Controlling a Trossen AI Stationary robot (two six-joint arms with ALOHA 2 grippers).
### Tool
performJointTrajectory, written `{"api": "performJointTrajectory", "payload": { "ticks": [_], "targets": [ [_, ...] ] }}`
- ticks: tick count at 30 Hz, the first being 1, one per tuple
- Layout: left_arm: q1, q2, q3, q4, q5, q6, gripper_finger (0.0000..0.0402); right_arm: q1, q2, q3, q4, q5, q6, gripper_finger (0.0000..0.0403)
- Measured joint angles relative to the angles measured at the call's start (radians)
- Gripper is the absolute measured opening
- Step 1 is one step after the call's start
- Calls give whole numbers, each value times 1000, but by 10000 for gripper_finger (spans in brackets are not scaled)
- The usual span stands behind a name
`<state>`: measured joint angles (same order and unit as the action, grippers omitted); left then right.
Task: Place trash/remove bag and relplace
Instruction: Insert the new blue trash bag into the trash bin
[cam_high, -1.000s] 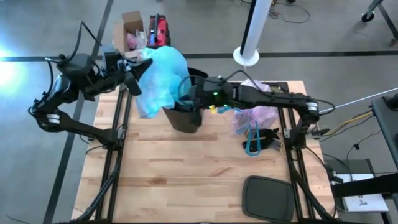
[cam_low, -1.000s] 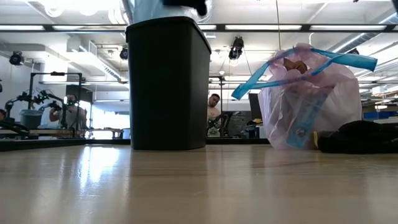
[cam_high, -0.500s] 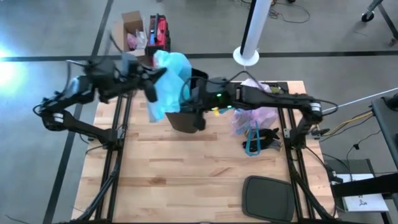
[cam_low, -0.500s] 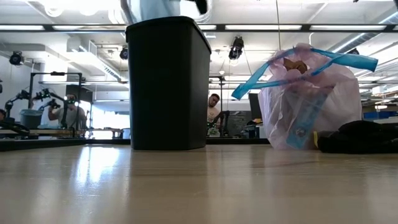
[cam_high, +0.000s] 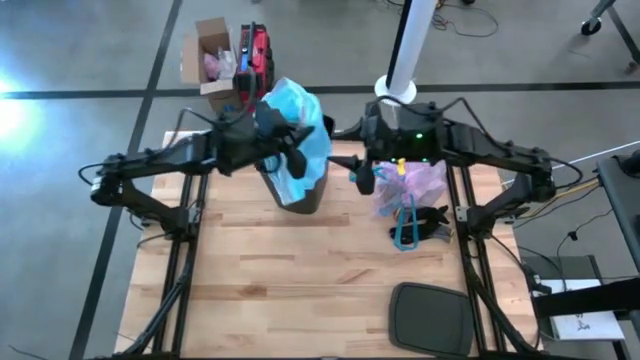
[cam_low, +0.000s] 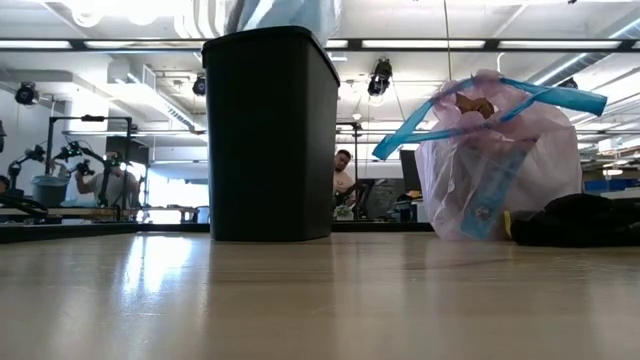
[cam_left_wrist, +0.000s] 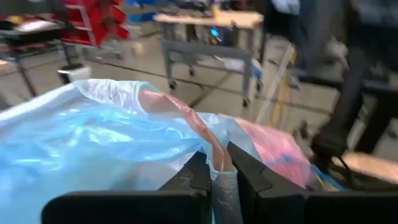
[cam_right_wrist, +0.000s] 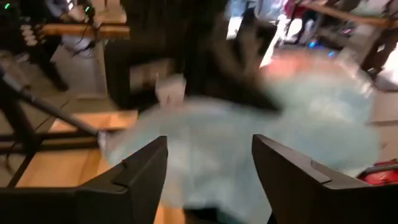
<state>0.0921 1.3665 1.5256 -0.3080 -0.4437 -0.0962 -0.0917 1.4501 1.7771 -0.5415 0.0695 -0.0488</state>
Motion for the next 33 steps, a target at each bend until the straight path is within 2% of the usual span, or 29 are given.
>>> {"api": "performJointTrajectory", "payload": {
  "ticks": [5, 11, 15, 16, 19, 21, 23, 27, 33],
  "targets": [
    [-23, 52, -3, -7, 74, 32, 48, 0, 3, 0, 7, 25, 3, 244],
    [-53, 65, 9, -125, 115, 40, 144, -13, 53, 0, 32, 61, 22, 254],
    [-74, 47, 29, -238, 115, 38, 211, -44, 91, 2, 53, 282, 237, 258],
    [-79, 41, 32, -251, 114, 38, 226, -55, 99, 4, 60, 300, 277, 258],
    [-86, 22, 33, -264, 114, 36, 263, -76, 131, 13, 77, 294, 319, 252],
    [-86, 17, 33, -263, 114, 36, 283, -75, 154, 22, 97, 247, 331, 248],
    [-86, 12, 33, -273, 114, 36, 300, -73, 175, 34, 107, 206, 351, 247],
    [-86, 5, 33, -317, 111, 35, 320, -68, 190, 95, 114, 219, 379, 248],
    [-86, 7, 31, -344, 43, 36, 322, -61, 217, 172, 100, 222, 367, 277]
  ]
}}
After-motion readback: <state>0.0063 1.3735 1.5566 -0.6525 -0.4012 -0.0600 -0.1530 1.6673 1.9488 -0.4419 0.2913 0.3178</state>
